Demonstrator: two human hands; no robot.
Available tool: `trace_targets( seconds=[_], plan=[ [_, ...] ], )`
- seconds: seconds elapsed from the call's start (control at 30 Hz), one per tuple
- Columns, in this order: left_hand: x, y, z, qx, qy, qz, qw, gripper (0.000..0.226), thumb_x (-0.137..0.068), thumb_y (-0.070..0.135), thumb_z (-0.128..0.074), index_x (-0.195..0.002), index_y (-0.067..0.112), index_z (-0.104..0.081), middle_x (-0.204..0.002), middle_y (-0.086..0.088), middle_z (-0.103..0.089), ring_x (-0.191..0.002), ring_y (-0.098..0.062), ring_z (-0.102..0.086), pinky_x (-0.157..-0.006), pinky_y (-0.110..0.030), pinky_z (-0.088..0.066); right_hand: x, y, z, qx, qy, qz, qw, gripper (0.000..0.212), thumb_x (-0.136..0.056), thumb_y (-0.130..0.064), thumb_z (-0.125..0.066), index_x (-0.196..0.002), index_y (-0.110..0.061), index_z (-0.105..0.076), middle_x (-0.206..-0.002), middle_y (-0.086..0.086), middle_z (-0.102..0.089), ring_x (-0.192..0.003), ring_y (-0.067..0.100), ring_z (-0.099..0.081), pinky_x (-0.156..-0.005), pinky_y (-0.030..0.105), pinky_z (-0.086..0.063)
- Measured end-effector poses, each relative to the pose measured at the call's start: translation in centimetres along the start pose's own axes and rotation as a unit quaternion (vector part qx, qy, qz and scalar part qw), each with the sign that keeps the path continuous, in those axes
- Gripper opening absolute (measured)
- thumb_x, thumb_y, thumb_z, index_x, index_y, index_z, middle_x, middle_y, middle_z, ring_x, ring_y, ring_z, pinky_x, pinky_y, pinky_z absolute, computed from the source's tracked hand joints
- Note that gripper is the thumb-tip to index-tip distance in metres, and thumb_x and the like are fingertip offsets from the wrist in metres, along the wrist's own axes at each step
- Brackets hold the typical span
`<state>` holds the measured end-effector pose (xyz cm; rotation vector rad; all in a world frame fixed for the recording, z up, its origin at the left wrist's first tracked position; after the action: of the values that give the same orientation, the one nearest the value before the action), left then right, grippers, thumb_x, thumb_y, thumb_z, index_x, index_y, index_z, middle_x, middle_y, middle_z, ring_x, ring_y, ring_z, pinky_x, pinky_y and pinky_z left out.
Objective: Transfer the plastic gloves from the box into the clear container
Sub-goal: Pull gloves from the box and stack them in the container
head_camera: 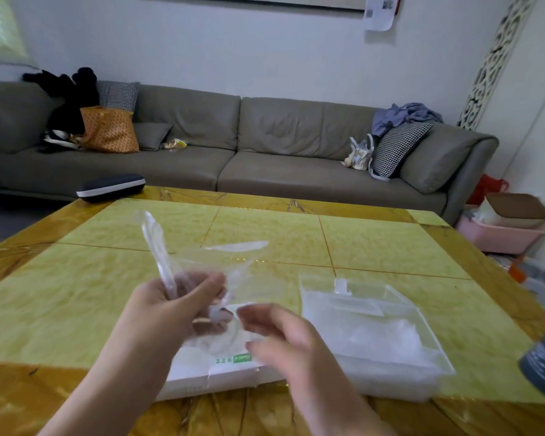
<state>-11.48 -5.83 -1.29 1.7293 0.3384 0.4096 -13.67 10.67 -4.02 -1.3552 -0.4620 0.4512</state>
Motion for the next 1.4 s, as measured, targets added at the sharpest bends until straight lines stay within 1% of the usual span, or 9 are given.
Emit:
trace_targets(
  seconds=[0.1, 0.23, 0.4, 0.53, 0.7, 0.77, 0.87, 1.1, 1.4],
  plan=[
    [1.2, -0.4, -2.5, -0.025, -0.059, -0.023, 0.998, 0.019, -0.083, 0.015, -0.077, -0.084, -0.004, -0.075, -0.076, -0.02, -0.073, -0.062, -0.03, -0.071, -0.059, -0.036, -0.063, -0.1, -1.1, 2.0, -0.108, 0.05, 0.018, 0.993, 0.033, -0.087, -0.041, -0.075, -0.105, -0.013, -0.078, -0.111, 0.005, -0.077, -0.108, 0.02, -0.073, -0.095, 0.037, -0.054],
    [2.0, -1.3, -4.7, -0.029, -0.097, -0.018, 0.995, 0.025, -0.088, 0.015, -0.073, -0.083, -0.009, -0.071, -0.075, -0.03, -0.07, -0.058, -0.036, -0.067, -0.053, -0.038, -0.06, 0.2, -0.4, 5.3, -0.181, 0.189, -0.012, 0.965, 0.01, -0.098, -0.013, -0.071, -0.092, -0.009, -0.077, -0.077, 0.009, -0.07, -0.069, 0.022, -0.068, -0.06, 0.031, -0.054],
    [2.0, -1.8, -5.1, -0.015, -0.098, -0.02, 0.995, 0.016, -0.091, 0.011, -0.069, -0.088, -0.003, -0.076, -0.072, -0.029, -0.065, -0.054, -0.033, -0.059, -0.048, -0.036, -0.056, 0.6, -0.8, 9.0, -0.227, 0.246, 0.01, 0.942, 0.016, -0.102, -0.01, -0.062, -0.093, -0.003, -0.074, -0.072, 0.011, -0.062, -0.064, 0.024, -0.061, -0.051, 0.031, -0.05],
    [2.4, -2.1, -6.2, 0.004, -0.124, -0.025, 0.992, 0.021, -0.093, 0.005, -0.063, -0.106, 0.014, -0.078, -0.08, -0.033, -0.068, -0.058, -0.033, -0.06, -0.051, -0.036, -0.058, 0.6, -0.2, 7.3, -0.216, 0.139, -0.035, 0.966, 0.041, -0.094, -0.042, -0.074, -0.106, -0.003, -0.072, -0.088, 0.012, -0.075, -0.078, 0.027, -0.072, -0.067, 0.04, -0.056],
    [2.3, -2.3, -6.8, -0.022, -0.142, -0.034, 0.989, 0.047, -0.089, 0.008, -0.069, -0.125, 0.038, -0.067, -0.098, -0.021, -0.076, -0.082, -0.041, -0.073, -0.078, -0.047, -0.061, 0.8, 0.3, 6.9, -0.085, 0.111, -0.037, 0.989, 0.01, -0.1, -0.01, -0.064, -0.095, -0.013, -0.072, -0.073, 0.011, -0.065, -0.064, 0.027, -0.066, -0.061, 0.039, -0.057],
    [1.7, -2.4, -5.9, -0.013, -0.108, -0.016, 0.994, 0.04, -0.087, 0.017, -0.073, -0.123, 0.032, -0.069, -0.1, -0.019, -0.077, -0.086, -0.044, -0.073, -0.085, -0.052, -0.058, 0.9, 0.4, 7.1, -0.053, 0.061, -0.054, 0.995, 0.015, -0.102, -0.009, -0.061, -0.096, -0.018, -0.072, -0.071, 0.009, -0.063, -0.064, 0.025, -0.061, -0.058, 0.035, -0.054],
    [1.0, -2.2, -4.6, 0.01, -0.074, 0.003, 0.997, 0.025, -0.093, 0.014, -0.067, -0.118, 0.015, -0.07, -0.093, -0.021, -0.076, -0.07, -0.035, -0.071, -0.066, -0.042, -0.061, 1.3, 0.6, 7.2, -0.018, -0.017, -0.078, 0.997, 0.014, -0.102, -0.008, -0.062, -0.1, -0.014, -0.074, -0.072, 0.009, -0.062, -0.063, 0.026, -0.059, -0.052, 0.033, -0.045],
    [1.1, -1.2, -3.7, 0.053, -0.025, -0.056, 0.997, 0.02, -0.098, 0.004, -0.059, -0.117, 0.002, -0.066, -0.093, -0.022, -0.077, -0.077, -0.037, -0.076, -0.062, -0.035, -0.064, 1.7, 0.5, 8.0, -0.051, -0.002, -0.097, 0.994, 0.019, -0.095, -0.017, -0.077, -0.102, 0.0, -0.071, -0.088, 0.013, -0.076, -0.079, 0.029, -0.074, -0.062, 0.04, -0.061],
    [2.7, -0.8, -5.9, 0.01, -0.067, -0.078, 0.995, 0.013, -0.093, -0.002, -0.063, -0.102, 0.0, -0.071, -0.087, -0.021, -0.077, -0.078, -0.038, -0.077, -0.066, -0.04, -0.064, 2.0, 0.2, 15.0, -0.166, 0.273, 0.0, 0.948, 0.009, -0.101, 0.0, -0.063, -0.097, 0.0, -0.071, -0.072, 0.018, -0.066, -0.064, 0.03, -0.07, -0.054, 0.035, -0.058]
  ],
)
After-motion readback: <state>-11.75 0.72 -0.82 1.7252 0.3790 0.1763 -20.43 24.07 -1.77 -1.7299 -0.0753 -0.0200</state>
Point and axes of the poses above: each hand's wrist, its own x-axis away from the middle knuckle, its own z-axis out of the back of the hand, y = z × x, the point moved 8 cm from there along -x, towards the middle knuckle
